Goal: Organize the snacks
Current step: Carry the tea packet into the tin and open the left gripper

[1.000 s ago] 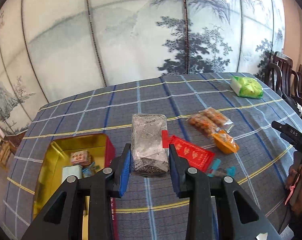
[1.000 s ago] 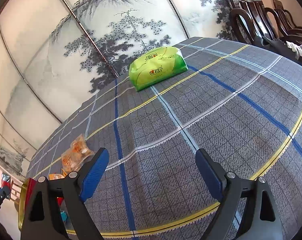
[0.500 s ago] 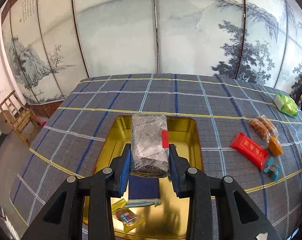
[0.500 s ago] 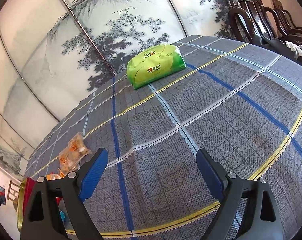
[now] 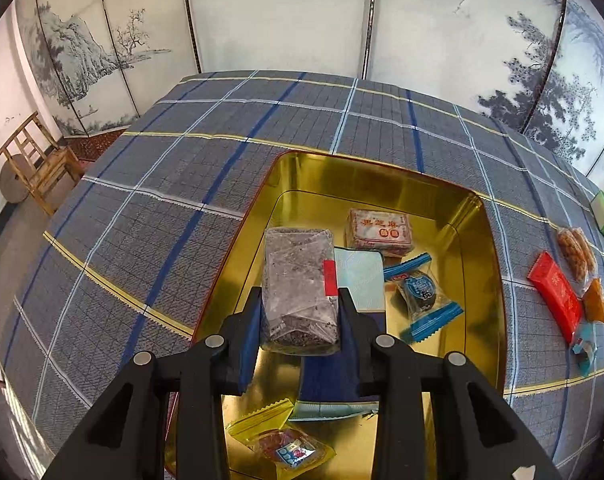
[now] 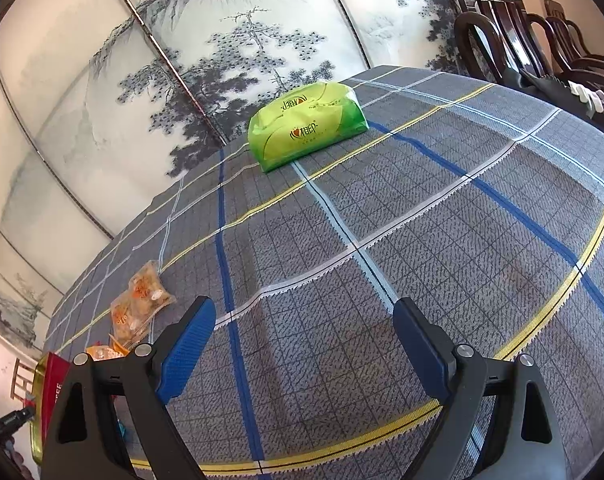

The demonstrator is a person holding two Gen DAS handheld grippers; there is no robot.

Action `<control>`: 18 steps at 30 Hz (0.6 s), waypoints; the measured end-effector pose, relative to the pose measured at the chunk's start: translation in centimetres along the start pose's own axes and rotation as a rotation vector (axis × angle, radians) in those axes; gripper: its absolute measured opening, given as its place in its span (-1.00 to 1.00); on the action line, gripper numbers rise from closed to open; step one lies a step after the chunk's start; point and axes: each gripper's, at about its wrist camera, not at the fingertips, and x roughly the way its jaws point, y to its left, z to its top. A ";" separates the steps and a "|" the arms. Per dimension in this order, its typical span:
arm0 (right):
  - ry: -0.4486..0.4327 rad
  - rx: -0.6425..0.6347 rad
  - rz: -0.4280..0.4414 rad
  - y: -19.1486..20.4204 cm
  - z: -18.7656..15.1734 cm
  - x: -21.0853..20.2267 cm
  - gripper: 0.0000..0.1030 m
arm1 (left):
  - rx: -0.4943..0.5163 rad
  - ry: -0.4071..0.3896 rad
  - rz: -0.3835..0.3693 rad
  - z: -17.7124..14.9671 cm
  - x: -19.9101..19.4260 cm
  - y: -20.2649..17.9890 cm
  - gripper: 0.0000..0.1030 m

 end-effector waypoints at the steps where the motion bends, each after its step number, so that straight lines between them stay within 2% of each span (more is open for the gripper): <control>1: 0.001 0.000 -0.001 0.0 0.0 0.0 0.76 | 0.000 0.005 0.001 0.0 0.2 0.1 -0.40; 9: 0.003 -0.004 -0.006 0.1 0.0 0.2 0.77 | -0.033 0.059 0.047 -0.4 2.1 0.8 -0.39; 18: 0.000 -0.088 -0.051 1.8 -0.5 -0.1 0.77 | -0.014 0.039 0.067 -0.3 2.3 0.9 -0.39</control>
